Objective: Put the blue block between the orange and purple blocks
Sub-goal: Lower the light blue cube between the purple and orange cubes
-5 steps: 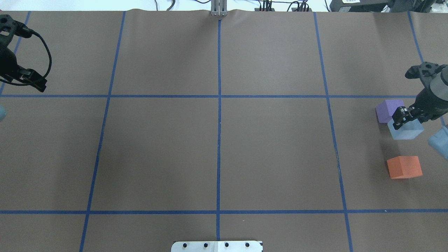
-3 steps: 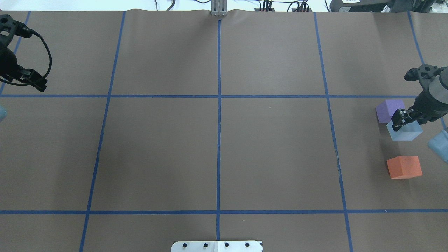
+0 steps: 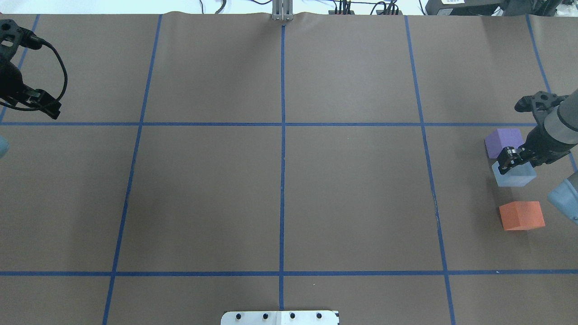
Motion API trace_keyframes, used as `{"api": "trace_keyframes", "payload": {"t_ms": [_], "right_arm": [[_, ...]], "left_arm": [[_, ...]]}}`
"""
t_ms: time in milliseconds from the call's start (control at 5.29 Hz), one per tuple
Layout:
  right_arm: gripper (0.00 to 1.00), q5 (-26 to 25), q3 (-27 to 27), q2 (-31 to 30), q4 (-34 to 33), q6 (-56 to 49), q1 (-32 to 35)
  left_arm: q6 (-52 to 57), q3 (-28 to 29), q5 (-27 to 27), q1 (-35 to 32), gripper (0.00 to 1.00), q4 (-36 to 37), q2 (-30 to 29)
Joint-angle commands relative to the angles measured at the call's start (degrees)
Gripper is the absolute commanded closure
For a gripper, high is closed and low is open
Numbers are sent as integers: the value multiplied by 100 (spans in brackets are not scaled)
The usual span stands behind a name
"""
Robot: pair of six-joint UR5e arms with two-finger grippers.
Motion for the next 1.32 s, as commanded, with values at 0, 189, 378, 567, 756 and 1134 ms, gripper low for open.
{"api": "trace_keyframes", "payload": {"t_ms": [0, 189, 378, 567, 756, 1134], "right_arm": [[100, 10, -112, 29, 2, 1, -6], [100, 10, -147, 29, 2, 1, -15], [100, 1, -191, 38, 2, 1, -15], [100, 1, -252, 81, 2, 1, -32], [100, 10, -270, 91, 2, 1, -58], [74, 1, -314, 99, 11, -16, -85]], "left_arm": [[0, 0, 0, 0, 0, 0, 0], [0, -9, 0, 0, 0, 0, 0], [0, -9, 0, 0, 0, 0, 0], [0, -9, 0, 0, 0, 0, 0], [0, -9, 0, 0, 0, 0, 0], [0, -9, 0, 0, 0, 0, 0]]}}
